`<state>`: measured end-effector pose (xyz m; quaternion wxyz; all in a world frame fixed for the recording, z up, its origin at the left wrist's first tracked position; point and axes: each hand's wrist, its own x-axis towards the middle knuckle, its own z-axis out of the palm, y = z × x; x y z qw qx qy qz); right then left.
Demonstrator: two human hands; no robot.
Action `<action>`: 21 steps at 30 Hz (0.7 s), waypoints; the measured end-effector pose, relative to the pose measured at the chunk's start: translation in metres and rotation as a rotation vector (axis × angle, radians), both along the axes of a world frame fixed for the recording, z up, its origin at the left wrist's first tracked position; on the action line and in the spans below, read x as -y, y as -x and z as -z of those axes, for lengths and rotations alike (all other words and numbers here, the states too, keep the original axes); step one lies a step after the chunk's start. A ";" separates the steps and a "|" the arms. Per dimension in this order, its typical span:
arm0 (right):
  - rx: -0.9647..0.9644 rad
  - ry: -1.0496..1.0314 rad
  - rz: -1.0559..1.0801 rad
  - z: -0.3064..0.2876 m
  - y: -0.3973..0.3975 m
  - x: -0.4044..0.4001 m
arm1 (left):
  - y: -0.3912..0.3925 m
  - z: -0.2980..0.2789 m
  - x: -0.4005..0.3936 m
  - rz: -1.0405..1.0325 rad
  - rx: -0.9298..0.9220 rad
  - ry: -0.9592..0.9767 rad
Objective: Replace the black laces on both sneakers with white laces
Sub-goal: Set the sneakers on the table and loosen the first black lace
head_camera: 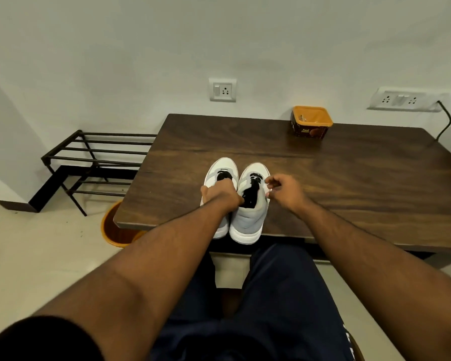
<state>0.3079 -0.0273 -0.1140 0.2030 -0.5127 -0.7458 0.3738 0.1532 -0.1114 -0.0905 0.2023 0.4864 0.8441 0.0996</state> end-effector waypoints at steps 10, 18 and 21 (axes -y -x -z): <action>0.600 -0.357 -0.414 -0.063 0.030 -0.050 | 0.066 -0.070 -0.018 0.471 -0.460 -0.005; 0.541 -0.526 -0.346 -0.060 0.027 -0.036 | 0.089 -0.107 -0.052 0.767 -0.636 0.169; 0.437 -0.359 -0.387 -0.047 0.023 -0.032 | 0.113 -0.091 -0.069 0.859 -0.583 0.160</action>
